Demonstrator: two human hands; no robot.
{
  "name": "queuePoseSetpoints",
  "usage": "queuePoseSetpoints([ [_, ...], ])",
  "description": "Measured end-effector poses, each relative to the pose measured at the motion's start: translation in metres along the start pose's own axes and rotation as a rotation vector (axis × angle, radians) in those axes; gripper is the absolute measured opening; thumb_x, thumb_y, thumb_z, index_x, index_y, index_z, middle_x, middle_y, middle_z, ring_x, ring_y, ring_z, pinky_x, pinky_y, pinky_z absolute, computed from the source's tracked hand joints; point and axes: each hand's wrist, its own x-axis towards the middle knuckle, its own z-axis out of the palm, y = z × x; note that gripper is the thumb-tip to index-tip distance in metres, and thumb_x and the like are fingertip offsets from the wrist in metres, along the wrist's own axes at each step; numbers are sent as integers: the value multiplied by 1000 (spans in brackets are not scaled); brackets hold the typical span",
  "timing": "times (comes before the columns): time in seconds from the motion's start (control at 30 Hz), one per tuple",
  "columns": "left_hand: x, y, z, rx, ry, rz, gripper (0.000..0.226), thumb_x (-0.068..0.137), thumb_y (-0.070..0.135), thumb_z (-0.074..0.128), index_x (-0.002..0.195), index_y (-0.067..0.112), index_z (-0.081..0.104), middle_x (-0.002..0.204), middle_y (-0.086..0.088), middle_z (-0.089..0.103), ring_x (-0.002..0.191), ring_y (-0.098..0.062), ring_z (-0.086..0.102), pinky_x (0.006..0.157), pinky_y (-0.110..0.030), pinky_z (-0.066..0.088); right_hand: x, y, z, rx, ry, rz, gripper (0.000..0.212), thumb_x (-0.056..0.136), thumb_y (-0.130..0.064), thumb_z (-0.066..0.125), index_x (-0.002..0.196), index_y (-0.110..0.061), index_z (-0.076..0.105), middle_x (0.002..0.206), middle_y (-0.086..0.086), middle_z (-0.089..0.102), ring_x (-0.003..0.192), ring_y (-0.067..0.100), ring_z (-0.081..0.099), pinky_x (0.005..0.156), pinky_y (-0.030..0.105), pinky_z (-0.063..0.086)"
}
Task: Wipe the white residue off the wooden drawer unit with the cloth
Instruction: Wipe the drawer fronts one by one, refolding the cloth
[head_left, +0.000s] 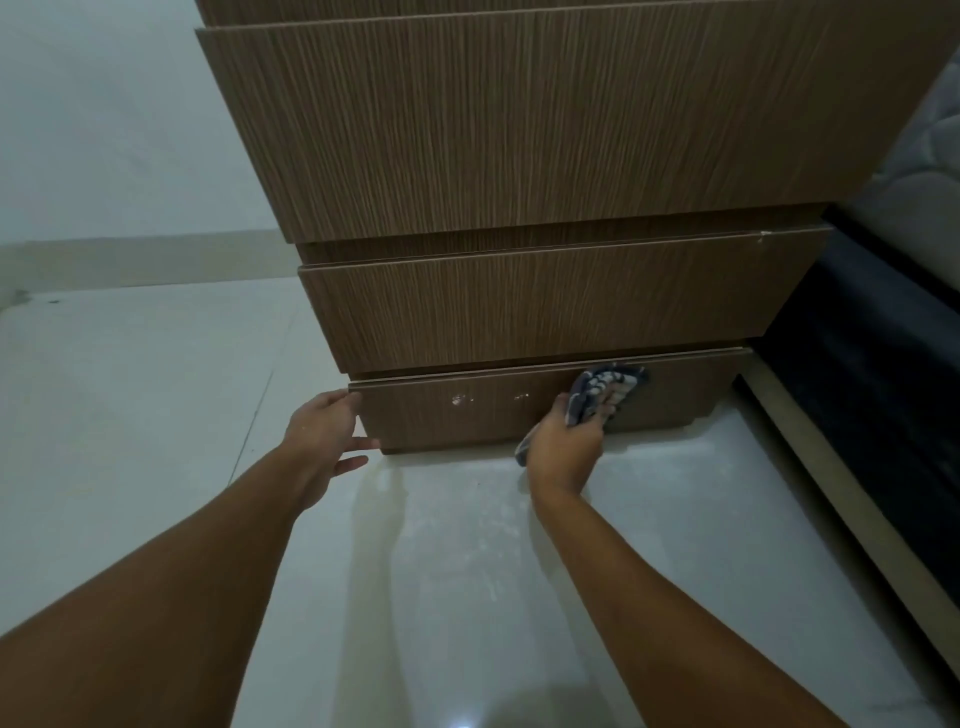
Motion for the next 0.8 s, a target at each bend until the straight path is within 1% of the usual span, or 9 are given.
queuePoseSetpoints([
  [0.1,-1,2,-2,27,30,39,32,101,29,46,128,15,55,128,-6,60,86,-26,67,78,-38,55,-41,0,21,-25,-83,-14,75,84,-48,50,148,-14,31,145,15,48,132,30,47,107,46,41],
  [0.2,1,4,-4,45,72,76,33,100,30,47,124,10,59,125,-9,62,88,-27,66,82,-39,55,-81,-6,35,-35,-200,-49,64,92,-30,58,149,-15,31,150,13,43,137,29,42,112,44,36],
  [0.27,3,6,-4,61,86,90,33,100,31,49,120,9,60,124,-10,63,87,-26,65,81,-38,54,-100,-8,40,-79,-279,-83,63,95,-19,58,150,-14,28,153,11,36,141,26,35,116,30,26],
  [0.33,6,6,-6,83,83,94,33,98,32,51,118,8,62,124,-9,64,88,-25,65,81,-37,53,-114,-7,44,-127,-355,-95,61,95,-14,57,149,-13,28,154,9,35,142,23,31,106,14,19],
  [0.37,8,6,-8,93,76,90,34,98,33,52,119,9,62,124,-9,65,89,-25,64,82,-38,53,-119,-5,47,-148,-391,-99,60,96,-13,56,149,-13,29,153,8,36,142,22,31,103,12,19],
  [0.5,15,8,-17,135,15,54,37,95,35,56,120,9,63,125,-7,65,99,-25,61,94,-43,49,-138,4,60,-226,-499,-130,60,95,-10,57,149,-15,31,154,9,35,142,22,32,115,26,26],
  [0.6,19,11,-22,166,-23,33,34,94,36,59,114,10,66,122,-6,66,102,-26,59,96,-44,45,-150,9,68,-282,-594,-155,59,94,-10,59,148,-16,35,152,8,39,140,20,35,112,26,29],
  [0.7,22,13,-24,192,-52,39,38,93,37,59,116,8,66,121,-4,65,101,-23,56,86,-37,41,-155,11,70,-292,-705,-143,57,94,-10,59,146,-18,39,147,7,46,137,20,41,110,24,33],
  [0.8,23,11,-25,203,-54,42,42,93,38,59,121,7,64,126,-6,61,108,-22,54,88,-36,36,-150,7,61,-312,-828,-22,43,96,-14,56,138,-20,50,133,4,58,127,20,50,108,27,38],
])
